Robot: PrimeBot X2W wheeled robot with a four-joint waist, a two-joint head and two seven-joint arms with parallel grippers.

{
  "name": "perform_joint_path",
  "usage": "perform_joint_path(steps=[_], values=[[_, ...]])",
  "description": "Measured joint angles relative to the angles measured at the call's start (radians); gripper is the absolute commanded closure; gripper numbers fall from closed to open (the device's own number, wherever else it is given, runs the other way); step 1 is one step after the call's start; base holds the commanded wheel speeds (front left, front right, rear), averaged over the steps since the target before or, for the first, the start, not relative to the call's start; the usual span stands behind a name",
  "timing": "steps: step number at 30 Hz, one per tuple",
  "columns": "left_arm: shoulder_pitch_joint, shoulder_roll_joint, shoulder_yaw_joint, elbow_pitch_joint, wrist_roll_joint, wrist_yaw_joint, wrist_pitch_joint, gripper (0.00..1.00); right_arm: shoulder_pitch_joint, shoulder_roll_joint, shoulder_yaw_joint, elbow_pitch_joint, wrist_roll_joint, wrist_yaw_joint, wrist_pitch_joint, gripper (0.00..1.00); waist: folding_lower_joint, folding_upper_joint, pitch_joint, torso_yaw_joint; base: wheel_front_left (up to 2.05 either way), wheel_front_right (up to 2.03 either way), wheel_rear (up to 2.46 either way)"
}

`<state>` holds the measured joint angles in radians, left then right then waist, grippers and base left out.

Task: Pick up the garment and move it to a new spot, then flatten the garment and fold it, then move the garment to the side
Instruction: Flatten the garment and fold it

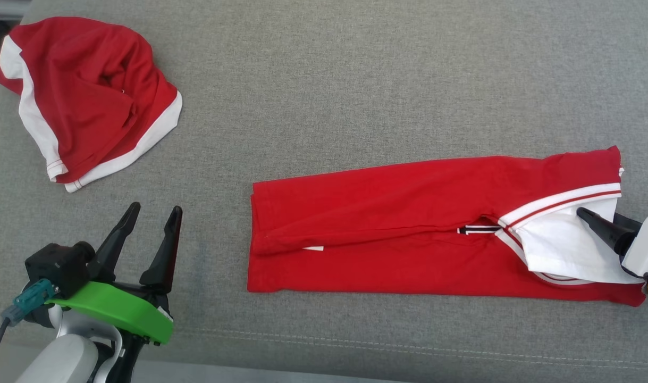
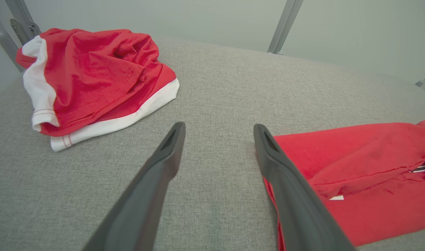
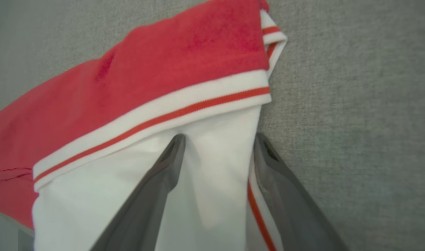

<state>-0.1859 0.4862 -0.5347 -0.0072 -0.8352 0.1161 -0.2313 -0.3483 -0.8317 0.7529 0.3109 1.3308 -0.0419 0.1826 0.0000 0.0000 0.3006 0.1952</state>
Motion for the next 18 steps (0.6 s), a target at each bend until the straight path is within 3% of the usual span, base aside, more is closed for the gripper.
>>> perform_joint_path(steps=[6, 7, 8, 18], values=[[0.002, -0.003, 0.006, -0.005, 0.028, 0.0, -0.008, 0.0, -0.017, 0.014, -0.01, 0.026, 0.083, 0.033, 0.071, 0.0, 0.0, 0.0, -0.002, -0.001, 0.0, 0.0, 0.0], [0.002, -0.004, 0.006, -0.007, 0.032, 0.0, -0.008, 0.0, -0.021, 0.017, -0.01, 0.028, 0.09, 0.039, 0.083, 0.61, 0.0, 0.0, -0.002, -0.001, 0.0, 0.0, 0.0], [0.002, -0.006, 0.006, -0.008, 0.034, 0.0, -0.008, 0.0, -0.026, 0.019, -0.008, 0.029, 0.091, 0.046, 0.094, 1.0, 0.0, 0.0, -0.002, -0.001, 0.0, 0.0, 0.0], [0.002, -0.031, 0.017, -0.018, 0.044, 0.0, -0.009, 0.0, -0.062, 0.044, 0.005, 0.04, 0.092, 0.098, 0.141, 1.0, 0.0, 0.0, -0.003, 0.007, 0.0, 0.0, 0.0]])
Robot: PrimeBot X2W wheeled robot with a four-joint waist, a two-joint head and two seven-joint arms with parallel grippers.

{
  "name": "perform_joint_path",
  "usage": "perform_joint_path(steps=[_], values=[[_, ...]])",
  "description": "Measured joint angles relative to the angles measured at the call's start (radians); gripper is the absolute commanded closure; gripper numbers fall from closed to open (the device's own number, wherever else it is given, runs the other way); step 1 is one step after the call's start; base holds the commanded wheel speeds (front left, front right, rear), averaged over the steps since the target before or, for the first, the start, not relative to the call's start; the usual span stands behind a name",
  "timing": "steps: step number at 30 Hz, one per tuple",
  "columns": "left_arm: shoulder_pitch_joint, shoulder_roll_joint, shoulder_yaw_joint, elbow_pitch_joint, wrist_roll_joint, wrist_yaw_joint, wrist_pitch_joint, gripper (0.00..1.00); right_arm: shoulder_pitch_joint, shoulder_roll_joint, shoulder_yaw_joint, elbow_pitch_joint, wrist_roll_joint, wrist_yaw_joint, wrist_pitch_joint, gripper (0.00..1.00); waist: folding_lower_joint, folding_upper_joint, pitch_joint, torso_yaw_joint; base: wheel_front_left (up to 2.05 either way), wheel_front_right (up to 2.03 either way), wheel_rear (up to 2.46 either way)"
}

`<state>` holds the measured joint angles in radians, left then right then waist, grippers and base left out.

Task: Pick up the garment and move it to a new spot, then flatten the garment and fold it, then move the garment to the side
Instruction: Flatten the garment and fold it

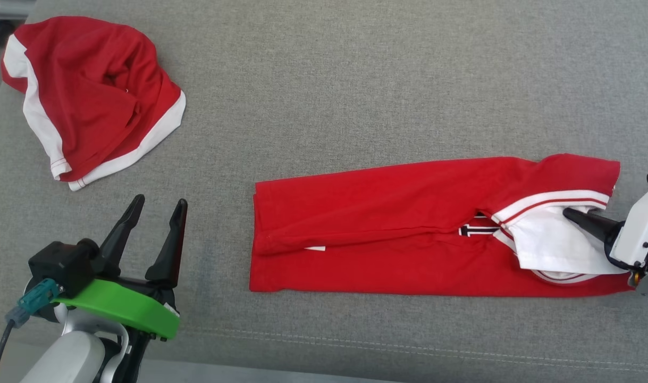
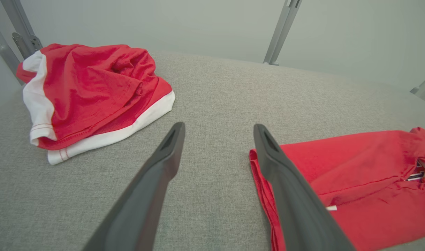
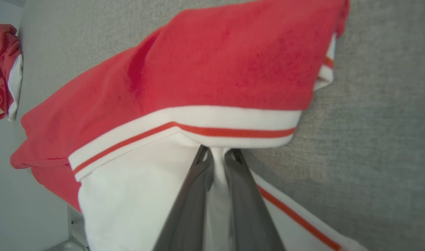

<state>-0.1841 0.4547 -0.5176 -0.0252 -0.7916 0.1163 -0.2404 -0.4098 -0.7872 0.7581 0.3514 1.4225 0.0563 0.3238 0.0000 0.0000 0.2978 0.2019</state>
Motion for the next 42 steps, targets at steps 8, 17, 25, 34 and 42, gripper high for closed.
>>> perform_joint_path(steps=[8, 17, 25, 34, 42], values=[[0.002, -0.007, 0.029, -0.004, 0.0, 0.001, -0.003, 0.0, -0.036, -0.031, -0.03, 0.023, -0.005, 0.007, -0.001, 1.0, 0.0, 0.0, -0.004, -0.009, 0.0, 0.0, 0.0], [0.014, -0.014, 0.05, -0.015, 0.001, 0.003, -0.007, 0.0, -0.054, -0.097, -0.073, 0.049, 0.004, 0.013, -0.001, 1.0, 0.0, 0.0, -0.001, -0.038, 0.0, 0.0, 0.0], [0.015, -0.024, 0.046, -0.019, 0.007, 0.003, -0.007, 0.0, -0.056, -0.231, -0.119, 0.064, 0.01, -0.004, -0.011, 1.0, 0.0, 0.0, -0.003, -0.058, 0.0, 0.0, 0.0], [0.015, -0.029, 0.027, -0.018, 0.015, 0.003, -0.008, 0.0, -0.145, -0.206, -0.01, -0.25, -0.132, 0.041, 0.062, 1.0, 0.0, 0.0, -0.021, -0.075, 0.0, 0.0, 0.0], [-0.011, -0.049, -0.013, -0.014, 0.026, -0.007, 0.004, 0.0, -0.18, -0.105, 0.101, -0.428, -0.251, 0.046, 0.136, 1.0, 0.0, 0.0, -0.02, -0.056, 0.0, 0.0, 0.0]])
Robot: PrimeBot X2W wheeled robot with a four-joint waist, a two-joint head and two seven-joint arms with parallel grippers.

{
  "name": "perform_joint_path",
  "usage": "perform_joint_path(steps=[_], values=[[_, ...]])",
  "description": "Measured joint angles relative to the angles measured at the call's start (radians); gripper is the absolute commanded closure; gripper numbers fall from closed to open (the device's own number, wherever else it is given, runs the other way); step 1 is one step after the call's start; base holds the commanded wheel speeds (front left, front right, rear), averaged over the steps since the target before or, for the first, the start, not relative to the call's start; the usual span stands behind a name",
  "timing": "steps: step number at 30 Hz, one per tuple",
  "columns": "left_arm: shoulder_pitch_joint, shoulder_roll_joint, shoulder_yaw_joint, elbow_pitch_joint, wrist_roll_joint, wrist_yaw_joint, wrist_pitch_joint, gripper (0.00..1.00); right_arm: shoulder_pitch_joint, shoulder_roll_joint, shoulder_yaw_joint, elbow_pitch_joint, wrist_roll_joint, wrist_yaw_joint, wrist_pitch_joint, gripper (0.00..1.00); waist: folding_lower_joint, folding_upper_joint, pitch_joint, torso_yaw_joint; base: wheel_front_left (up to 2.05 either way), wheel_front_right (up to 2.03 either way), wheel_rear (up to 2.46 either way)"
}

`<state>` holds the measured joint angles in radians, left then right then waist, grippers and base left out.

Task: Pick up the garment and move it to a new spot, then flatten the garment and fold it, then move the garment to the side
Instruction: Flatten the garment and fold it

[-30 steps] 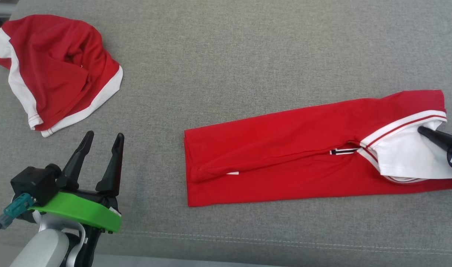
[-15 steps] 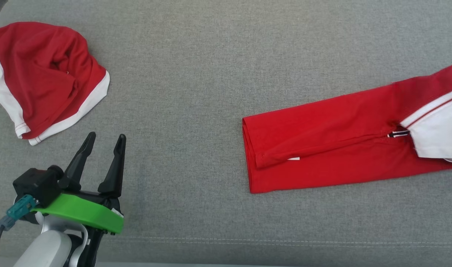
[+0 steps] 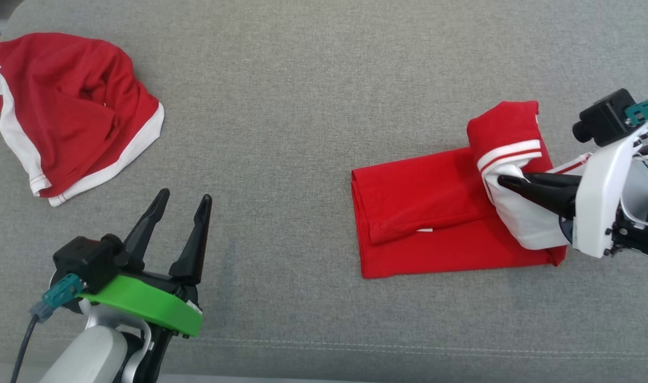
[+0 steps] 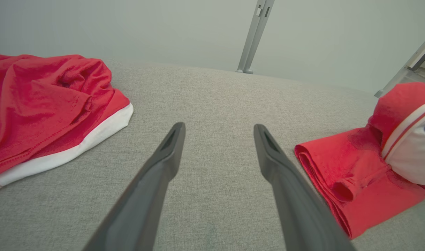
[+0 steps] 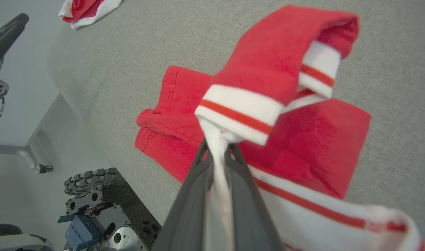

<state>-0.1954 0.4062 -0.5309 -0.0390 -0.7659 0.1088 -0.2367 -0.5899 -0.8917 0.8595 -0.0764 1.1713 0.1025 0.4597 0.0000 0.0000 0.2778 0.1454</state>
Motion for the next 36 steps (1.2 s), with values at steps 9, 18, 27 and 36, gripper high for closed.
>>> perform_joint_path(steps=[9, 18, 27, 36], values=[[-0.038, -0.022, -0.025, 0.029, 0.015, -0.02, 0.016, 0.0, -0.028, 0.142, 0.056, 0.001, -0.073, -0.087, 0.004, 1.0, 0.0, 0.0, 0.011, 0.049, 0.0, 0.0, 0.0], [-0.039, -0.027, -0.009, 0.05, 0.015, -0.019, 0.014, 0.0, -0.033, 0.239, 0.108, 0.033, -0.12, -0.123, 0.014, 1.0, 0.0, 0.0, -0.002, 0.081, 0.0, 0.0, 0.0], [-0.039, -0.04, -0.001, 0.06, 0.015, -0.019, 0.007, 0.0, -0.048, 0.332, 0.123, 0.057, -0.132, -0.138, 0.007, 0.0, 0.0, 0.0, -0.009, 0.089, 0.0, 0.0, 0.0], [-0.037, -0.031, 0.036, 0.072, 0.012, -0.019, 0.005, 0.0, -0.072, 0.441, 0.077, 0.028, -0.107, -0.122, -0.081, 0.0, 0.0, 0.0, -0.028, 0.061, 0.0, 0.0, 0.0]])
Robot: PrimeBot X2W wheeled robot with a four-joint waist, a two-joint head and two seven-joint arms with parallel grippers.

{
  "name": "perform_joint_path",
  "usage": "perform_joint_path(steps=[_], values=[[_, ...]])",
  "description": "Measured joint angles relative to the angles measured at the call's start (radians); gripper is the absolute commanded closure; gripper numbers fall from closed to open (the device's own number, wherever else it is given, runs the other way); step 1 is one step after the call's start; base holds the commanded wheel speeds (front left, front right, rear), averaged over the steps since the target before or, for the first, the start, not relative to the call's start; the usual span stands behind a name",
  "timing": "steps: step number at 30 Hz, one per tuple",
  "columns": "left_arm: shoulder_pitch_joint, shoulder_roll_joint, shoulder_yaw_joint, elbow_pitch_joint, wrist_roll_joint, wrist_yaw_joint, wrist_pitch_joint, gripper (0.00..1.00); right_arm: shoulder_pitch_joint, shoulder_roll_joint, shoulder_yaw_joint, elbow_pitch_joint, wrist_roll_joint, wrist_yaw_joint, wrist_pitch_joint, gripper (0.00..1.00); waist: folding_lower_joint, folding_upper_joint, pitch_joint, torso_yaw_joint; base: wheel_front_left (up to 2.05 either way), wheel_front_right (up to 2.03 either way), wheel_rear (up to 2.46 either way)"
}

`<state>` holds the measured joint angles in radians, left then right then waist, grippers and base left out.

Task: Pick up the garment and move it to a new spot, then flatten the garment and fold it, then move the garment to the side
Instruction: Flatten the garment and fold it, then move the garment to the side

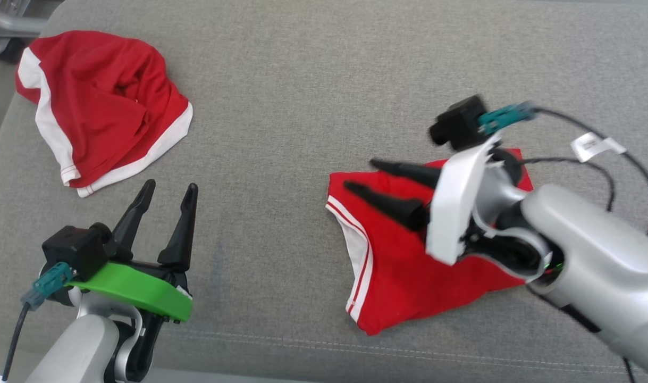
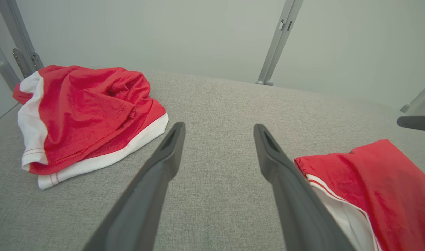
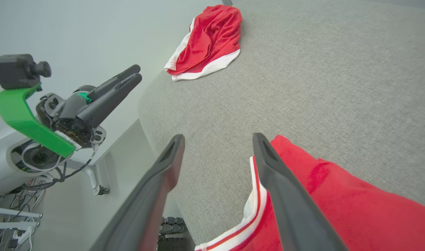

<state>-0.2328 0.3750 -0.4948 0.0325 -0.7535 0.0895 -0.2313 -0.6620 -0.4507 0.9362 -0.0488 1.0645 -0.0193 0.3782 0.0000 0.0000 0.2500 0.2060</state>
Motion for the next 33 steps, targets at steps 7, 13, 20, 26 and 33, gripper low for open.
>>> perform_joint_path(steps=[7, 13, 20, 26, 33], values=[[0.003, 0.01, 0.016, -0.014, 0.016, 0.005, -0.009, 0.0, 0.044, -0.165, -0.12, 0.084, 0.013, -0.049, -0.076, 0.0, 0.0, 0.0, -0.022, -0.026, 0.0, 0.0, 0.0], [0.029, 0.011, 0.018, -0.039, 0.028, 0.007, -0.012, 0.0, 0.177, -0.271, -0.137, 0.193, 0.039, -0.063, -0.098, 0.0, 0.0, 0.0, -0.031, -0.028, 0.0, 0.0, 0.0], [0.04, 0.012, 0.021, -0.061, 0.036, 0.008, -0.012, 0.0, 0.24, -0.263, -0.146, 0.264, 0.098, -0.062, -0.123, 0.0, 0.0, 0.0, -0.019, -0.012, 0.0, 0.0, 0.0], [0.05, 0.01, 0.016, -0.071, 0.036, 0.009, -0.012, 0.0, 0.25, -0.258, -0.146, 0.323, 0.109, -0.059, -0.127, 0.0, 0.0, 0.0001, -0.011, 0.014, 0.0, 0.0, 0.0], [0.059, 0.003, 0.018, -0.074, 0.036, 0.017, -0.012, 0.0, 0.25, -0.225, -0.147, 0.357, 0.137, -0.016, -0.127, 0.08, 0.0, 0.0, -0.005, 0.044, 0.0, 0.0, 0.0]])
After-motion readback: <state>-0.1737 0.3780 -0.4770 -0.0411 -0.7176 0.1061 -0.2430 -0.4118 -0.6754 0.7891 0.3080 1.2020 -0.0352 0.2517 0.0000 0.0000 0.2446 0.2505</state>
